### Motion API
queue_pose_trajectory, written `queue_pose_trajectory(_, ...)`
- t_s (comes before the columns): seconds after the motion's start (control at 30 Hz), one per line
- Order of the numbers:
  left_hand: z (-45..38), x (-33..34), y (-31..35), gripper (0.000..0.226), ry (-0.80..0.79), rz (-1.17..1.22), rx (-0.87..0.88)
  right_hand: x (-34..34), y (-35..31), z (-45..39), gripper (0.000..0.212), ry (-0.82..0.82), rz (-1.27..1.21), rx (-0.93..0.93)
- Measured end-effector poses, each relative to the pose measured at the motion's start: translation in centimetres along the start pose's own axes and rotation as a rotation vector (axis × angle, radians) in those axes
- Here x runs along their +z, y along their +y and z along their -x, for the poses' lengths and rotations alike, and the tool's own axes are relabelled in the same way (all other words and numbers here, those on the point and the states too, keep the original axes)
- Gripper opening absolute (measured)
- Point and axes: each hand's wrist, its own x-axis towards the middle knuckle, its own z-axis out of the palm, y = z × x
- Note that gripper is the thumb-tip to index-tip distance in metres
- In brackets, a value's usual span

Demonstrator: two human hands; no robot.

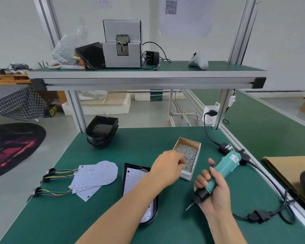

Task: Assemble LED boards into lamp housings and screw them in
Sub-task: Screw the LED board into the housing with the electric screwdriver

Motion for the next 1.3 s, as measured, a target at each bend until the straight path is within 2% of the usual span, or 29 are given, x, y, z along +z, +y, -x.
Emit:
queue_pose_trajectory(0.07,-2.2,0.9,0.6,0.014,-0.081,-0.097,-0.027,-1.2,0.2,-0.1,0.021,0.008,-0.036,0.034)
queue_pose_trajectory(0.17,-4.4,1.8,1.4,0.020,-0.182,-0.250,-0.031,-2.3,0.2,-0.2,0.027,0.000,-0.079,0.068)
queue_pose_trajectory(0.27,-5.5,2.6,1.9,0.013,-0.273,-0.329,-0.053,-2.2,0.3,-0.3,0.028,0.004,-0.021,0.082)
queue_pose_trajectory(0.37,-6.4,3.5,1.9,0.018,-0.318,-0.334,-0.080,-2.0,0.5,-0.2,0.030,0.008,0.002,0.085)
queue_pose_trajectory(0.4,-6.6,3.8,1.8,0.015,-0.320,-0.330,-0.085,-2.0,0.6,-0.1,0.030,0.011,0.002,0.087)
queue_pose_trajectory(0.57,-6.9,4.7,1.5,0.028,-0.291,-0.287,-0.132,-1.8,0.7,0.0,0.030,0.017,0.015,0.087)
queue_pose_trajectory(0.8,-6.4,4.7,1.1,0.013,-0.242,-0.248,-0.132,-1.9,0.7,0.1,0.029,0.058,0.060,0.093)
queue_pose_trajectory(0.97,-6.2,4.9,0.5,0.015,-0.223,-0.228,-0.146,-2.0,0.7,0.1,0.030,0.067,0.075,0.082)
queue_pose_trajectory(1.07,-6.1,4.8,0.3,0.015,-0.151,-0.114,-0.188,-2.1,0.7,0.1,0.030,0.068,0.076,0.081)
queue_pose_trajectory(1.2,-5.3,4.1,-0.4,0.026,0.005,0.261,-0.284,-1.9,0.9,0.2,0.028,0.077,0.090,0.069)
queue_pose_trajectory(1.3,-4.3,3.6,-1.1,0.024,0.081,0.542,-0.374,-1.6,0.9,0.3,0.027,0.075,0.105,0.065)
